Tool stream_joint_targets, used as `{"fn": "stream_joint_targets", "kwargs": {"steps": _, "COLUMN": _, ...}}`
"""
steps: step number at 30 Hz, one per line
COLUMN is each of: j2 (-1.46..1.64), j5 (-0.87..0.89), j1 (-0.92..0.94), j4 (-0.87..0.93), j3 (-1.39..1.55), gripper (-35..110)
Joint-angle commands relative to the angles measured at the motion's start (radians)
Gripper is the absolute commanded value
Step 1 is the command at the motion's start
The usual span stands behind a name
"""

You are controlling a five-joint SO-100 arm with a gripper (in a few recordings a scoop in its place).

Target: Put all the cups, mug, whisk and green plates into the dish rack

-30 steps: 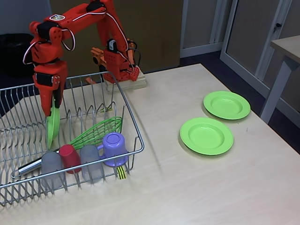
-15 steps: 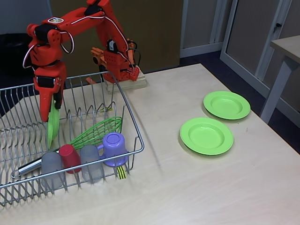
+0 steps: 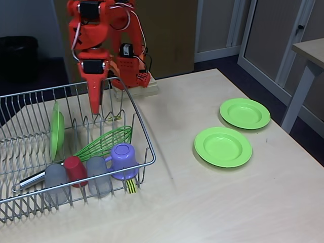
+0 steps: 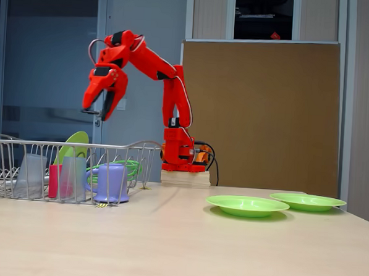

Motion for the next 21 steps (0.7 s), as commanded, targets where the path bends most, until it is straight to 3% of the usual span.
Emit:
{"fn": "stream_joint_targets", "kwargs": {"steps": 1, "j2": 0.123, "j5": 0.179, "j1": -0.166, "j4": -0.021, "j3": 0.144, "gripper": 24}}
{"fn": "stream_joint_targets", "kwargs": {"steps": 5, "j2": 0.160, "j5": 0.423, "j1": -0.397, "j4": -0.112, "j3": 0.337, "gripper": 24}}
{"fn": "stream_joint_targets", "kwargs": {"steps": 9, "j2": 0.186, "j5": 0.531, "j1": -0.600, "j4": -0.244, "j3": 0.495, "gripper": 26}}
{"fn": "stream_joint_targets", "kwargs": {"steps": 13, "j2": 0.199, "j5": 0.560, "j1": -0.753, "j4": -0.431, "j3": 0.615, "gripper": 13}}
{"fn": "stream_joint_targets", "kwargs": {"steps": 16, "j2": 0.190, "j5": 0.600, "j1": -0.842, "j4": -0.505, "j3": 0.672, "gripper": 12}}
{"fn": "stream_joint_targets", "kwargs": {"steps": 21, "j2": 0.121, "j5": 0.646, "j1": -0.959, "j4": -0.592, "j3": 0.710, "gripper": 25}}
